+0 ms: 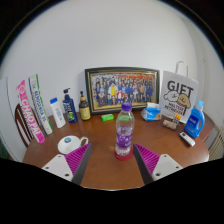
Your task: Pour water
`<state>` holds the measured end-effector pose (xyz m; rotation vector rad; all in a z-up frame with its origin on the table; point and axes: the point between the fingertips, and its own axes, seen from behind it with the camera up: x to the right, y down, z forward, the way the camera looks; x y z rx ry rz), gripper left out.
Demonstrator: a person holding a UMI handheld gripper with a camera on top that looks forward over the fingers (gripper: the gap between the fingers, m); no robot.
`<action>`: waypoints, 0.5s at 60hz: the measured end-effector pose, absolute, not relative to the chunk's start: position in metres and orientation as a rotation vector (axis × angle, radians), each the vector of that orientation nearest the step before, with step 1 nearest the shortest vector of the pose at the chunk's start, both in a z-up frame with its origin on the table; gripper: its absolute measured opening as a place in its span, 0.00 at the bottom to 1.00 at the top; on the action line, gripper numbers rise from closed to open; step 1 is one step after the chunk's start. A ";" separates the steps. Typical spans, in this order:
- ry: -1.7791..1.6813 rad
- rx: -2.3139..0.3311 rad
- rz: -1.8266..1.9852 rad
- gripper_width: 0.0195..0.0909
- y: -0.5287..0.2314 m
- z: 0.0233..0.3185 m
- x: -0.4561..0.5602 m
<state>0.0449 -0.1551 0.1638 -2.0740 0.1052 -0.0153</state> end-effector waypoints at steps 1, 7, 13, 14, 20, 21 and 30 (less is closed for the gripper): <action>0.107 -2.082 -0.021 0.92 -0.164 0.168 0.041; 0.097 -2.103 -0.048 0.93 -0.211 0.197 0.019; 0.069 -2.095 -0.060 0.92 -0.250 0.223 -0.001; 0.066 -2.094 -0.063 0.92 -0.255 0.226 -0.004; 0.047 -2.088 -0.082 0.92 -0.282 0.241 -0.018; 0.046 -2.088 -0.085 0.92 -0.286 0.243 -0.020; 0.013 -2.085 -0.140 0.92 -0.310 0.247 -0.025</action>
